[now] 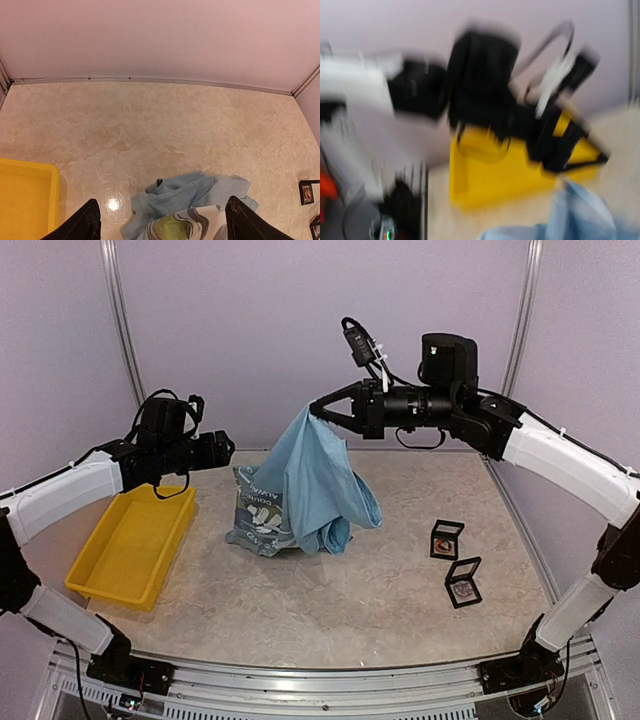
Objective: Pin the brooch onto the clothing
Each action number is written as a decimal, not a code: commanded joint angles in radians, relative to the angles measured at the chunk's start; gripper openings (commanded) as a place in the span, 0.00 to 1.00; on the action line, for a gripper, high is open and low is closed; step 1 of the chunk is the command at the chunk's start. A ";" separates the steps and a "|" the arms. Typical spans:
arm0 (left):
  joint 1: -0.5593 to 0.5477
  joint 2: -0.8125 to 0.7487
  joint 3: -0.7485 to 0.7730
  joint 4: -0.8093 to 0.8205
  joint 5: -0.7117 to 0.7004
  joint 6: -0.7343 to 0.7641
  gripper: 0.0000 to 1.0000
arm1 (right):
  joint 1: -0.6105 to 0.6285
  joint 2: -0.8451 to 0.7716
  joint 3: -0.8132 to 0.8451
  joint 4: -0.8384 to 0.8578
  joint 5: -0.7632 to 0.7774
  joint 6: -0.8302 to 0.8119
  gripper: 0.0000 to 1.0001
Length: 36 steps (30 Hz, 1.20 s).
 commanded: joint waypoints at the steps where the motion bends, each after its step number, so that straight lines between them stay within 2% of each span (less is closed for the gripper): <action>1: 0.011 -0.030 0.051 -0.034 -0.081 0.068 0.81 | -0.137 0.075 0.019 0.065 0.059 0.206 0.00; 5: -0.001 -0.019 0.067 -0.044 -0.059 0.072 0.80 | -0.323 0.161 -0.024 0.085 0.160 0.322 0.00; 8: -0.080 0.003 0.048 -0.045 -0.065 0.101 0.79 | -0.432 0.253 -0.044 0.093 0.209 0.337 0.00; 11: -0.172 0.040 0.020 -0.050 -0.030 0.146 0.77 | -0.492 0.372 -0.028 0.085 0.241 0.307 0.00; 14: -0.254 0.121 0.004 -0.069 0.076 0.201 0.75 | -0.518 0.488 0.052 -0.013 0.277 0.245 0.00; 15: -0.283 0.148 0.002 -0.085 0.091 0.224 0.75 | -0.521 0.521 0.088 -0.057 0.299 0.217 0.06; 18: -0.361 0.258 0.000 -0.141 0.053 0.301 0.78 | -0.522 0.576 0.172 -0.186 0.389 0.129 0.39; 19: -0.378 0.301 -0.002 -0.151 0.040 0.316 0.79 | -0.522 0.578 0.185 -0.215 0.424 0.107 0.46; 23: -0.395 0.407 0.003 -0.146 0.041 0.345 0.81 | -0.492 0.529 0.146 -0.235 0.498 0.026 0.52; 29: -0.394 0.494 0.026 -0.127 0.053 0.369 0.79 | -0.360 0.503 0.070 -0.235 0.528 -0.063 0.61; 31: -0.394 0.509 0.031 -0.127 0.031 0.367 0.71 | -0.329 0.524 0.083 -0.231 0.561 -0.083 0.62; 36: -0.394 0.468 0.006 -0.093 0.027 0.360 0.13 | -0.299 0.642 0.213 -0.258 0.517 -0.156 0.65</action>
